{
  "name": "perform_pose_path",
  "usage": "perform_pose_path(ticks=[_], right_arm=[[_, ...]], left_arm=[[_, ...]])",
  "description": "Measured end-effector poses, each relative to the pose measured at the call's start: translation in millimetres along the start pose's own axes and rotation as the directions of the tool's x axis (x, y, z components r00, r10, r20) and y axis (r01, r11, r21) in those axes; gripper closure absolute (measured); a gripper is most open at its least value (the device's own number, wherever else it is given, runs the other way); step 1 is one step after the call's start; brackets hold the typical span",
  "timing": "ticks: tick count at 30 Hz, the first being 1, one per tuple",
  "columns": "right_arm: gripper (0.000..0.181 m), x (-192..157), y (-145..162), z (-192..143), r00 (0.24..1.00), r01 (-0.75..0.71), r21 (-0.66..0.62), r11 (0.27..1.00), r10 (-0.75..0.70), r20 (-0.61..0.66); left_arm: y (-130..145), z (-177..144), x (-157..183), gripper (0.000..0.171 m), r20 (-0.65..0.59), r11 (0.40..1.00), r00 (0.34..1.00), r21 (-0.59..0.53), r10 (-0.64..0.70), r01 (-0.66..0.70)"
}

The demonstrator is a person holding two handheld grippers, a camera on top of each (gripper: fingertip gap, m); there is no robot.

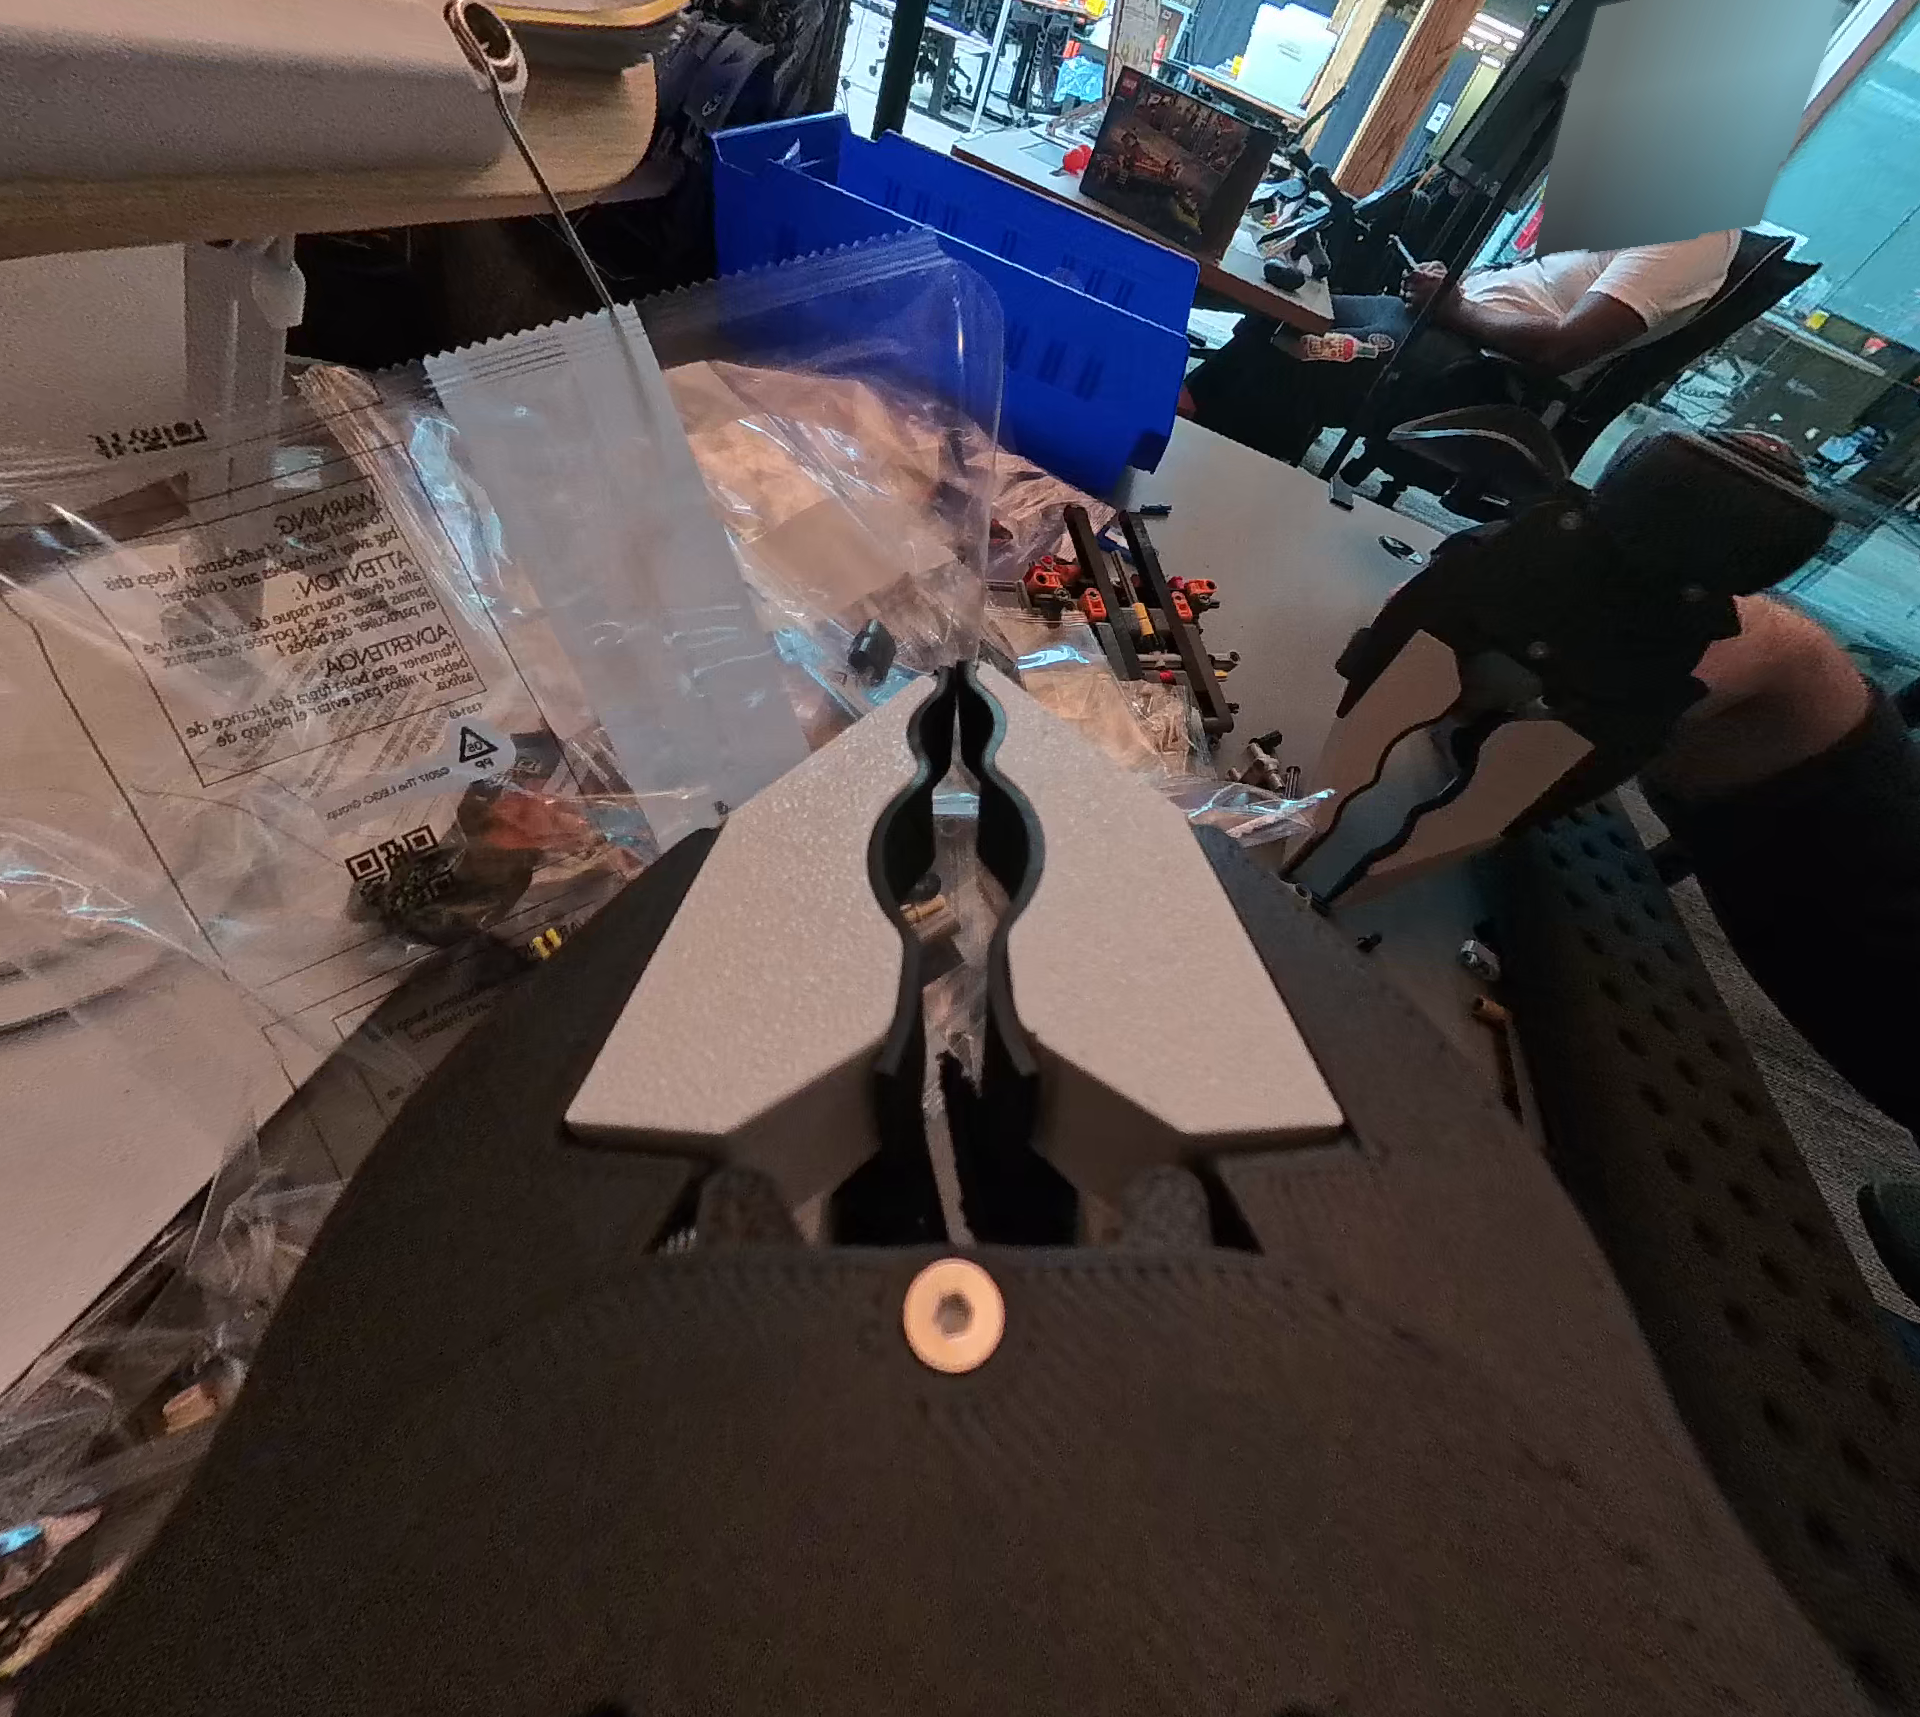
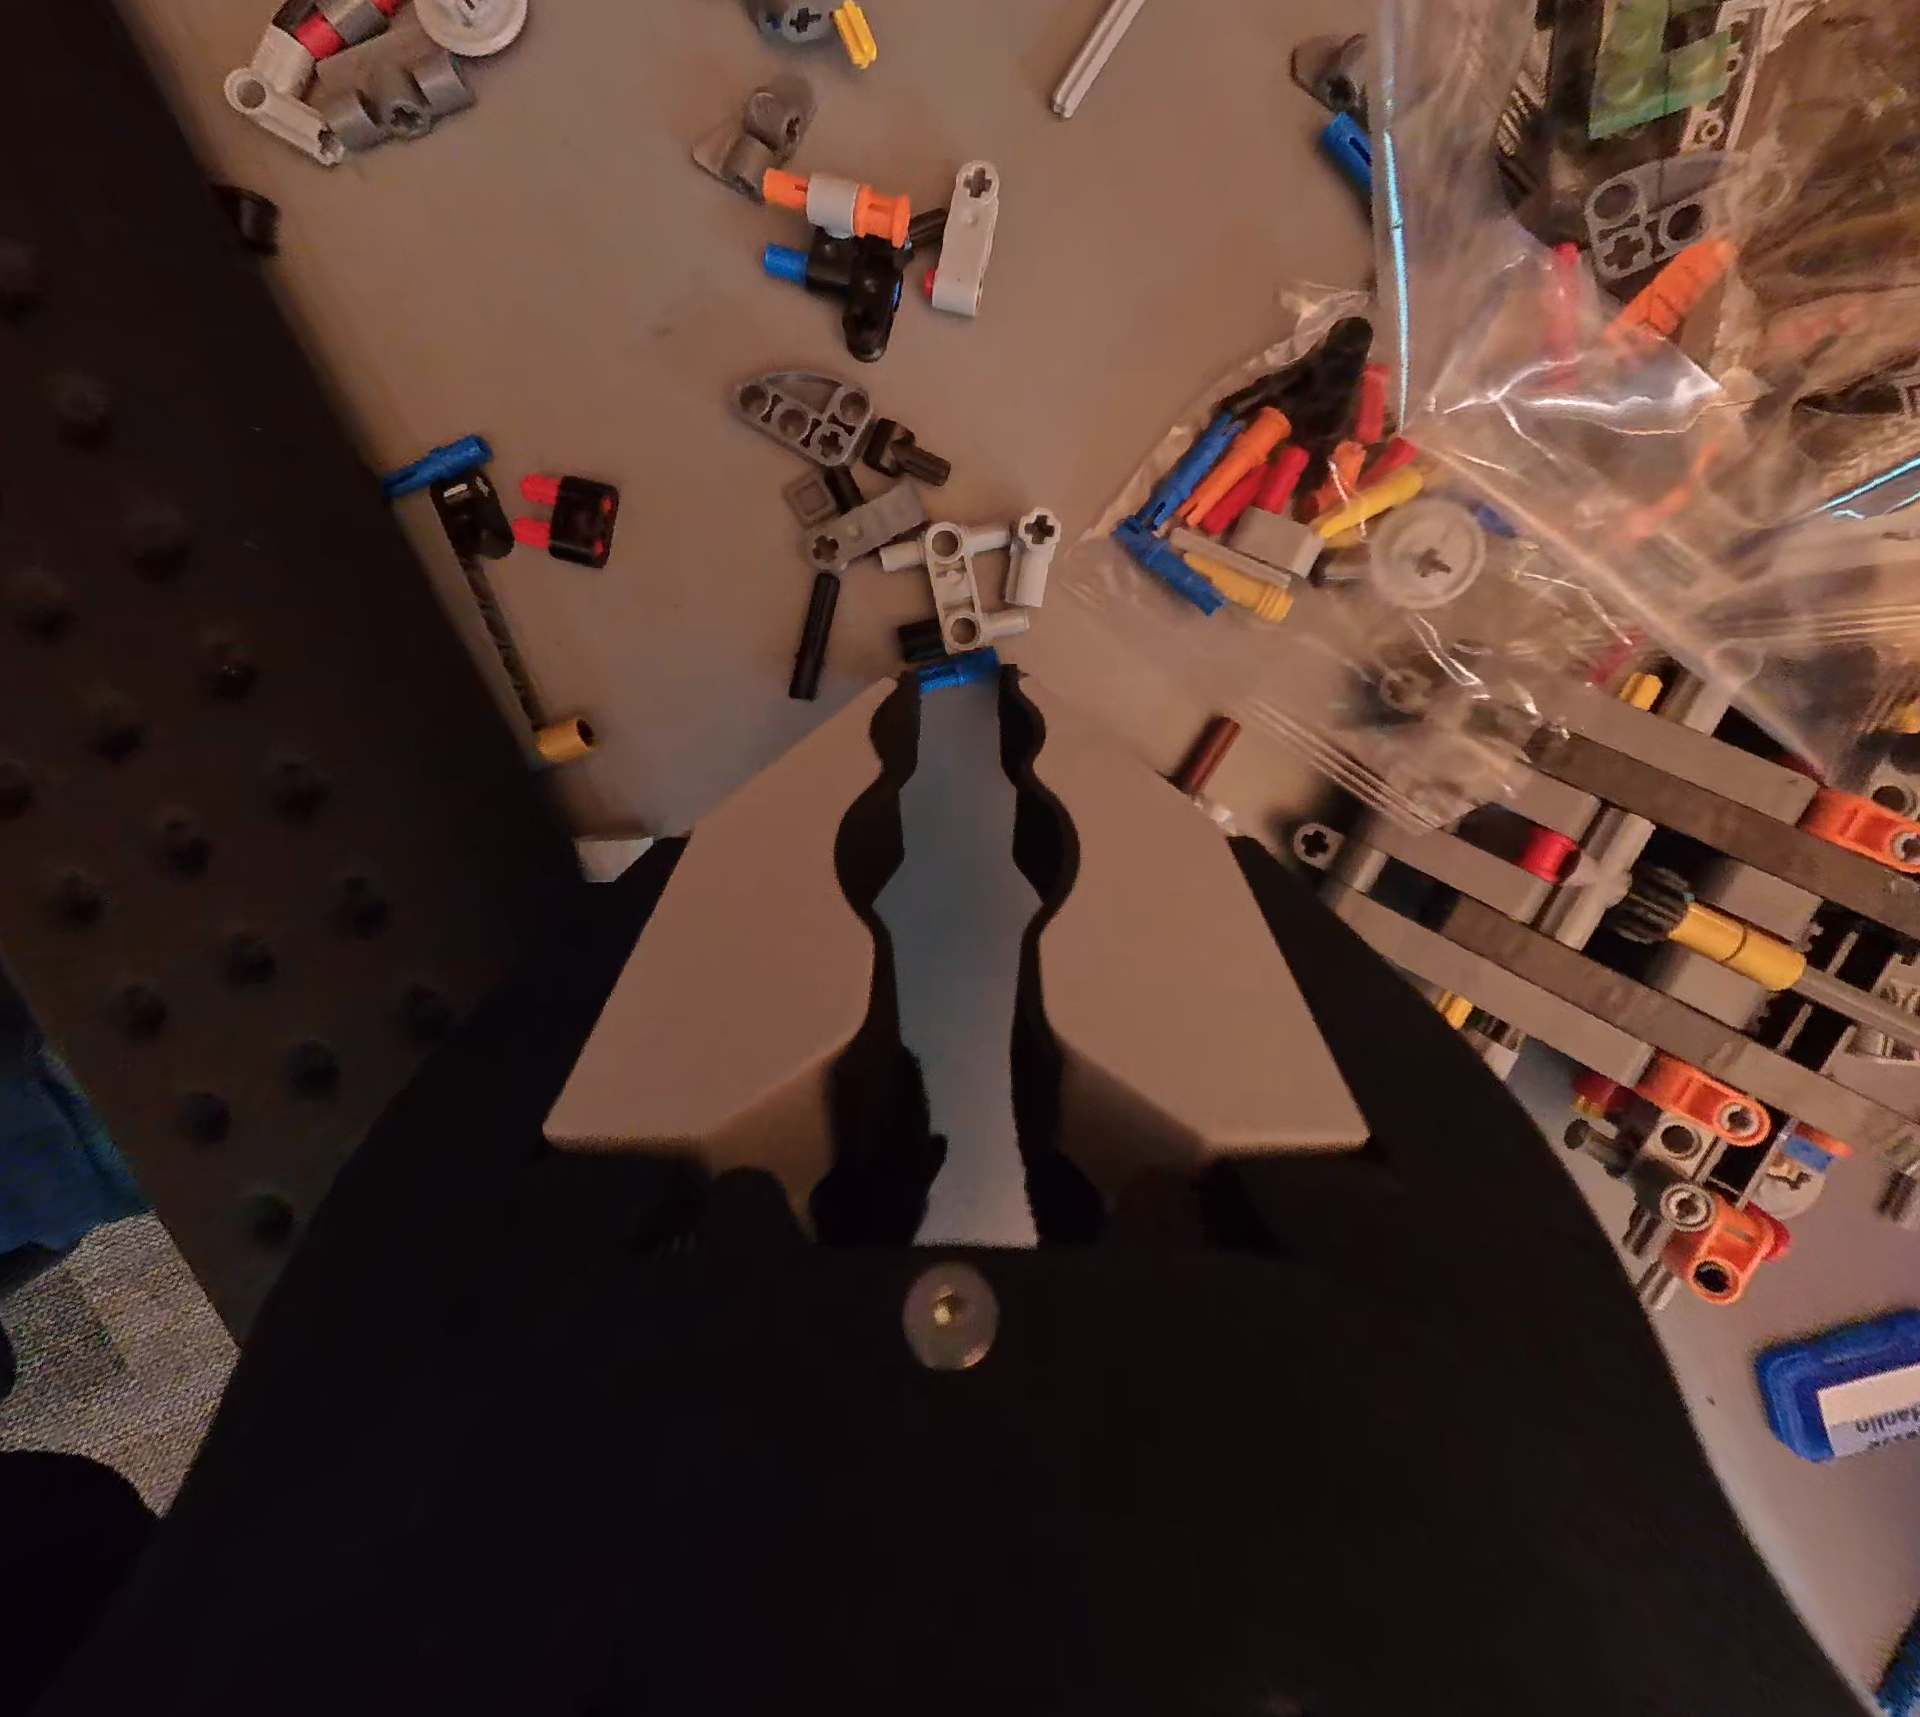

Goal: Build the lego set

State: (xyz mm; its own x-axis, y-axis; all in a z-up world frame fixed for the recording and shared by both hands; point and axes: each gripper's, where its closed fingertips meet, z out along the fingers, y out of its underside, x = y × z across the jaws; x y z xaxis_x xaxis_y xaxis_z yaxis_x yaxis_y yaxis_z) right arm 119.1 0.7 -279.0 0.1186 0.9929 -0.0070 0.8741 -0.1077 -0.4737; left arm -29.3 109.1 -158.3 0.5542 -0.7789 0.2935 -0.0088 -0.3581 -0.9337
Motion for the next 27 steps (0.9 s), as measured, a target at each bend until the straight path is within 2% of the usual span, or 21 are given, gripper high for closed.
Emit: perform_pose_path(ticks=[10,14,17,23,27], right_arm=[[0.169,1,0,-2,1.000,0.003,0.008,1.000,-0.003,-0.005],[0.169,0,-14,-12,0.999,0.029,0.051,0.998,-0.028,-0.017],[0.169,4,-41,-26,0.997,0.069,0.118,0.991,-0.065,-0.042],[0.170,41,-125,-52,0.981,0.132,0.286,0.949,-0.082,-0.177],[0.170,59,-168,-47,0.979,0.150,0.323,0.935,-0.095,-0.180]], left_arm=[[0,0,0,0.171,0.002,1.000,1.000,-0.001,0.003,-0.003],[0,0,0,0.171,0.002,1.000,1.000,-0.003,0.003,-0.003],[2,1,0,0.171,0.001,1.000,1.000,-0.007,0.003,-0.003],[2,2,0,0.171,0.001,1.000,1.000,-0.008,0.005,-0.005],[1,1,0,0.171,-0.003,1.000,1.000,-0.004,0.008,-0.008]])
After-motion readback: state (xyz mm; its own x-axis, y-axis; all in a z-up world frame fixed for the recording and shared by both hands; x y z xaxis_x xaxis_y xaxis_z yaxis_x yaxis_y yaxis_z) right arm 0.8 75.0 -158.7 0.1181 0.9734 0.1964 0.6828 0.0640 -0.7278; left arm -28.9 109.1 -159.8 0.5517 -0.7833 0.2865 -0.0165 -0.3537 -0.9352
